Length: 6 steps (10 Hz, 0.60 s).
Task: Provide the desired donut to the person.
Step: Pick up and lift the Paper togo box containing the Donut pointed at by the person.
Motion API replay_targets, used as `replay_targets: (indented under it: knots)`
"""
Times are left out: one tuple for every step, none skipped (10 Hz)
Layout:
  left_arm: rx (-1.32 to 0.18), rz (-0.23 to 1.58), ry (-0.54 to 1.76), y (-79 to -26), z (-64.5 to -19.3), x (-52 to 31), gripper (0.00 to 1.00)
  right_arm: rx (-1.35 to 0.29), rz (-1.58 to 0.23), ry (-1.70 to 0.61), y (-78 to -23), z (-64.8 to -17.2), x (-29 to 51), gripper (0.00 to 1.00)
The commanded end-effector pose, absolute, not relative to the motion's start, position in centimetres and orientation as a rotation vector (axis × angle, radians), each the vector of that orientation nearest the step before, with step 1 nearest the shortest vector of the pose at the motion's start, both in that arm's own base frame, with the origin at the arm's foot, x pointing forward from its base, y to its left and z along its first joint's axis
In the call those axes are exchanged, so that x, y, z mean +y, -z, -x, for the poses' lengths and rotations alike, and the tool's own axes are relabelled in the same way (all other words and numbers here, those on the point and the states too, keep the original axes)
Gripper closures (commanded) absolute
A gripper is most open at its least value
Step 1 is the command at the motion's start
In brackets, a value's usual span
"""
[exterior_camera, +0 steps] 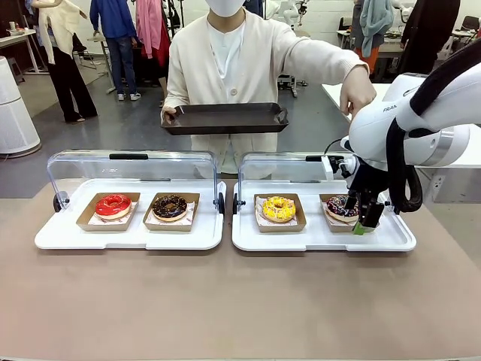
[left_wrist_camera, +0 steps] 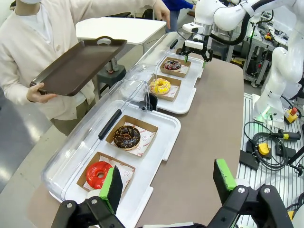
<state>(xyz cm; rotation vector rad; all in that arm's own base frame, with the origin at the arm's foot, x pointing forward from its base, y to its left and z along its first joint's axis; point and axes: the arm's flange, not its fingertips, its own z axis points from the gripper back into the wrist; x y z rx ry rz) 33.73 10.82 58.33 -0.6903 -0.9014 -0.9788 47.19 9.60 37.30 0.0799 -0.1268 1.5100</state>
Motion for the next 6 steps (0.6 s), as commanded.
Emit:
replay_targets:
  knots:
    - [-0.925, 0.694, 0.994, -58.29, -33.82, 10.91, 0.00, -0.138, -0.076, -1.516, -37.80, -46.59, 9.62, 0.00]
    - [-0.925, 0.694, 0.994, -58.29, -33.82, 10.91, 0.00, -0.138, -0.076, -1.516, -37.80, -46.59, 9.62, 0.00]
    - [-0.925, 0.694, 0.994, -58.29, -33.82, 10.91, 0.00, -0.138, -0.076, -1.516, -37.80, -46.59, 9.62, 0.00]
    - [-0.925, 0.694, 0.994, -58.29, -33.82, 10.91, 0.00, -0.138, -0.076, -1.516, -37.80, -46.59, 9.62, 0.00]
    - [-0.925, 0.694, 0.994, -58.29, -33.82, 10.91, 0.00, -0.138, -0.076, -1.516, -37.80, -46.59, 9.62, 0.00]
    - [-0.925, 0.694, 0.994, -58.29, -33.82, 10.91, 0.00, -0.136, -0.072, -1.516, -37.88, -47.04, 9.84, 0.00]
